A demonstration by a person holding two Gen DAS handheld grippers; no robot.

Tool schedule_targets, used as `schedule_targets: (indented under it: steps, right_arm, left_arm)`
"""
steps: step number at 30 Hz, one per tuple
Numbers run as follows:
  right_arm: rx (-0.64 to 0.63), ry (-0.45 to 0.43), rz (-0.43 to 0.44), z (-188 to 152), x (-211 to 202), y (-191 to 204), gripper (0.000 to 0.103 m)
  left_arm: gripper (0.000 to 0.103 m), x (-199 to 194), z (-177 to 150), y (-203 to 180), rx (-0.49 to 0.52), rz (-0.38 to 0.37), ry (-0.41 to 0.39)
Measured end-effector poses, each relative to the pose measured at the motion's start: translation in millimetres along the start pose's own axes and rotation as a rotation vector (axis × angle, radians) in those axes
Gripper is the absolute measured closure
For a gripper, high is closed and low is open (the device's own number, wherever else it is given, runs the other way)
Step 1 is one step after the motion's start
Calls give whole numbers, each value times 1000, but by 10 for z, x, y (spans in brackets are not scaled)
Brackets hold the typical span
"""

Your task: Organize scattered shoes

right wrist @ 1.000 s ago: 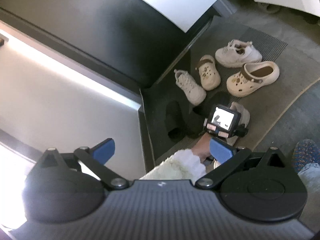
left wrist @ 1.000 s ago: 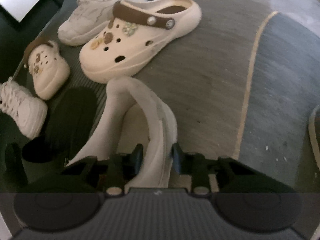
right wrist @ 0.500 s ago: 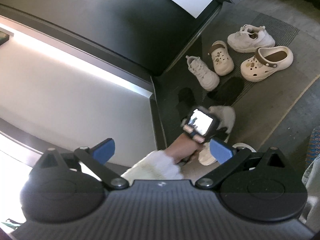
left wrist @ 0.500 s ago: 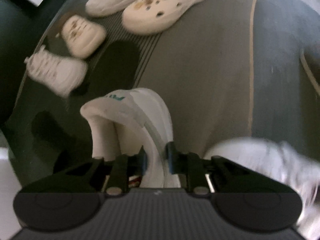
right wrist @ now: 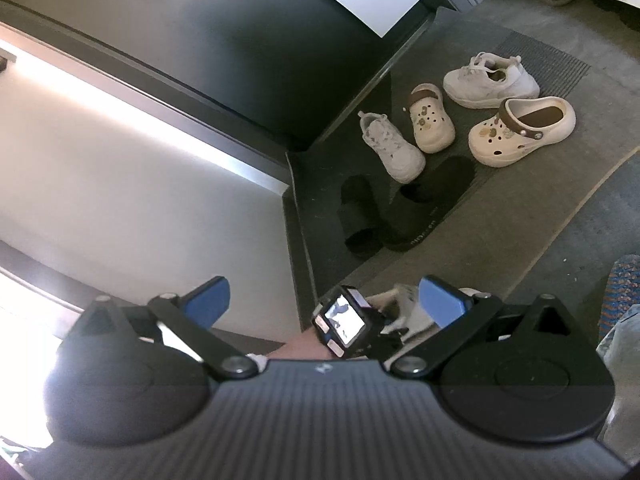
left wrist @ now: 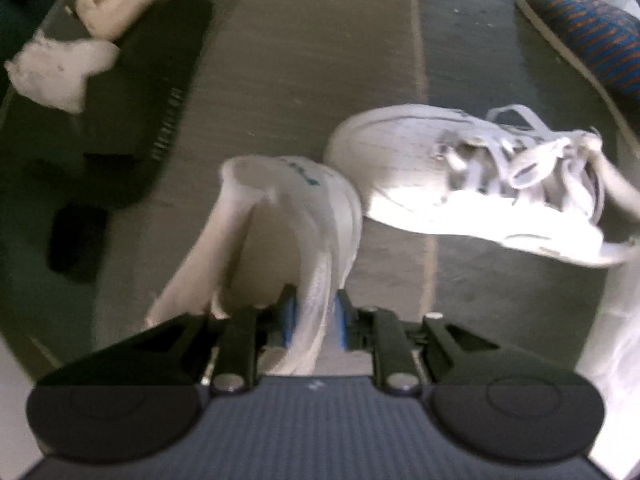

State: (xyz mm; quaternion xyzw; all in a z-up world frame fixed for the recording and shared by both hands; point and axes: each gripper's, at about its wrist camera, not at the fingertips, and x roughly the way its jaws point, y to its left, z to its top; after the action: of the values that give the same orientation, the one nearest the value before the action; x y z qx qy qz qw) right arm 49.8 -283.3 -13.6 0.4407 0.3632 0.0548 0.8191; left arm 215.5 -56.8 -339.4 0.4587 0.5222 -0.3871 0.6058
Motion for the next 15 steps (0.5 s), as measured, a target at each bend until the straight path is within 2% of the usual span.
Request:
schedule_targets:
  steps: [4,7,8,10,13,15]
  right_arm:
    - [-14,-4,-23,4,4,-16,0]
    - [-15,-12,-24,19,-17,-26,0]
    - [-15,-15,-22,23,-23,-29,0]
    - [-13,-24,-16,37,-49,-35,0]
    - [-20,-29,-10,32,-66,-25,0]
    - [-39,-38,-21,24,-71,-1,0]
  left_arm:
    - [75,-84,-65,115,-89,-11,-54]
    - [67,-263,-83,115,-97,3,-89]
    - [60,-366,-80,115,-98,10,-112]
    - [54,-703,-84,145,-136,23,-175]
    - [53,-1064,-116,155,-195,1,-240]
    - [51,-1487,-213,146,-271,-23,-308]
